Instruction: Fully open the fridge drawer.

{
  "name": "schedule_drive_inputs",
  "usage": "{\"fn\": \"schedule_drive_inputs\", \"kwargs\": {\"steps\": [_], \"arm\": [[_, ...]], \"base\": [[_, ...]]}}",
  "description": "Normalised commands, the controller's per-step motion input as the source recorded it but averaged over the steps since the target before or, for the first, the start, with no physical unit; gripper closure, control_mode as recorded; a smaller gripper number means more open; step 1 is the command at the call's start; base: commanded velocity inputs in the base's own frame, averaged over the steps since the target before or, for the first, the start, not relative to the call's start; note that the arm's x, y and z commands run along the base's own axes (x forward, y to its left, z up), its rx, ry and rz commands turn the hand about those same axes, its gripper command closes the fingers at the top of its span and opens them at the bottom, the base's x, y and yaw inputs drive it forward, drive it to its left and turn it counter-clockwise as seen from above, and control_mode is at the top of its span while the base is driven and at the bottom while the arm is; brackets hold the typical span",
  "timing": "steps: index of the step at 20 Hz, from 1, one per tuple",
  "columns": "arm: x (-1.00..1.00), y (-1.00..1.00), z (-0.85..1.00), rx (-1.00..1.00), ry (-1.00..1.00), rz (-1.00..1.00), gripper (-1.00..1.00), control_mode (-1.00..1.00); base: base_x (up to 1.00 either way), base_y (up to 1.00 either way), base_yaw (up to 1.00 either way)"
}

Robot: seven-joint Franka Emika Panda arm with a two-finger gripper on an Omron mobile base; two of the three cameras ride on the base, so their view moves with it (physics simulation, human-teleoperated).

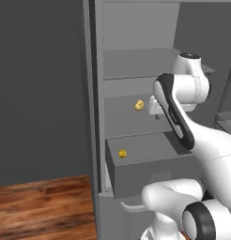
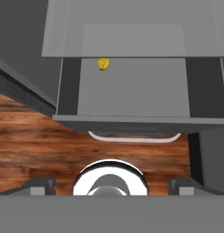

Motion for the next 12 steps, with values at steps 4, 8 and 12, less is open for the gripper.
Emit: {"fn": "schedule_drive_inputs", "kwargs": {"steps": [4, 8, 12], "arm": [[0.0, 0.0, 0.0, 0.0, 0.0, 0.0, -1.0, -1.0], [0.0, 0.0, 0.0, 0.0, 0.0, 0.0, -1.0, -1.0], [0.0, 0.0, 0.0, 0.0, 0.0, 0.0, -1.0, -1.0]], "base": [[0.0, 0.0, 0.0], [0.0, 0.0, 0.0], [0.0, 0.0, 0.0]]}}
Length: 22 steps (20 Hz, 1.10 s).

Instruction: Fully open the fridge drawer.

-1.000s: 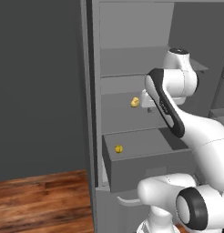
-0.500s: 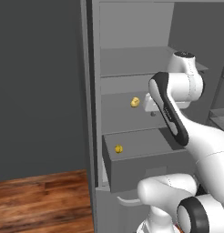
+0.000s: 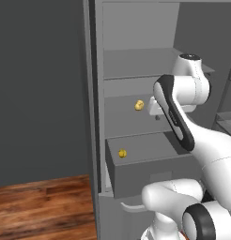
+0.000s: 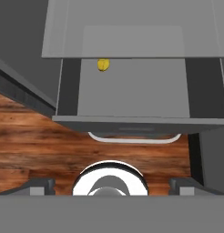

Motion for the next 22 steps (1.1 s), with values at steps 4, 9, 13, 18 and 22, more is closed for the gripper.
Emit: {"fn": "schedule_drive_inputs", "kwargs": {"steps": [4, 9, 13, 18, 22], "arm": [[0.0, 0.0, 0.0, 0.0, 0.0, 0.0, -1.0, -1.0], [-0.08, 0.0, 0.0, 0.0, 0.0, 0.0, -1.0, -1.0], [0.0, 0.0, 0.0, 0.0, 0.0, 0.0, -1.0, 1.0], [0.0, 0.0, 0.0, 0.0, 0.0, 0.0, -1.0, 1.0], [0.0, 0.0, 0.0, 0.0, 0.0, 0.0, -1.0, 1.0]], "base": [[0.0, 0.0, 0.0], [0.0, 0.0, 0.0], [-0.24, 0.0, 0.0], [-0.41, 0.0, 0.0], [-0.47, -0.04, 0.0]]}}
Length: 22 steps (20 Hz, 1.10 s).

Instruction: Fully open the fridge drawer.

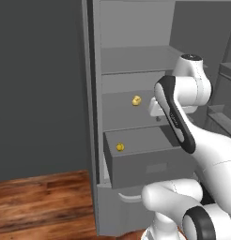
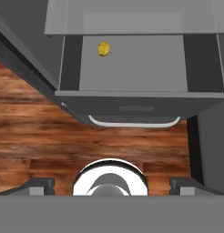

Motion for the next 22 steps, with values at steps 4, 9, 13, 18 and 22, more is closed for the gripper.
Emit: {"fn": "schedule_drive_inputs", "kwargs": {"steps": [4, 9, 13, 18, 22], "arm": [[0.0, 0.0, 0.0, 0.0, 0.0, 0.0, -1.0, 1.0], [-0.04, -0.01, 0.0, 0.0, 0.0, 0.0, -1.0, -1.0], [-0.02, -0.03, 0.0, 0.0, 0.0, -0.01, -1.0, -1.0], [0.29, -0.05, -0.03, 0.0, 0.0, 0.0, -1.0, -1.0], [0.54, -0.12, -0.4, 0.0, 0.0, 0.02, -1.0, -1.0]], "base": [[-0.47, -0.06, 0.0], [-0.16, -0.03, 0.0], [0.0, 0.0, 0.0], [0.0, 0.0, 0.0], [0.0, 0.0, 0.0]]}}
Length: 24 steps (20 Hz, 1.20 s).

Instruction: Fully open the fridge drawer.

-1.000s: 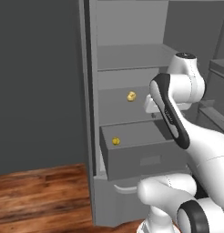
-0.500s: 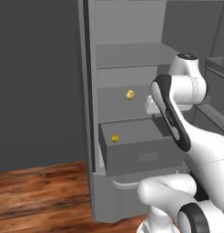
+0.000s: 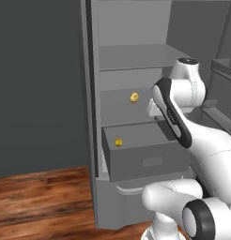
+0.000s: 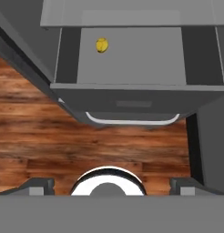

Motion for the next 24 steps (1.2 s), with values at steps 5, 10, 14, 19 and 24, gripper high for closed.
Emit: {"fn": "schedule_drive_inputs", "kwargs": {"steps": [5, 10, 14, 19, 24], "arm": [[0.44, -0.12, -0.7, -0.01, 0.0, 0.0, -1.0, -1.0], [0.38, -0.07, -0.59, 0.0, 0.0, 0.0, -1.0, -1.0], [0.38, -0.11, -0.59, 0.0, 0.0, 0.0, -1.0, -1.0], [0.42, -0.25, -0.46, 0.0, 0.0, 0.0, -1.0, -1.0], [0.44, -0.05, -0.38, 0.0, 0.0, 0.0, -1.0, -1.0]], "base": [[0.0, 0.0, 0.0], [0.0, 0.0, 0.0], [0.0, 0.0, 0.0], [0.0, 0.0, 0.0], [0.0, 0.0, 0.0]]}}
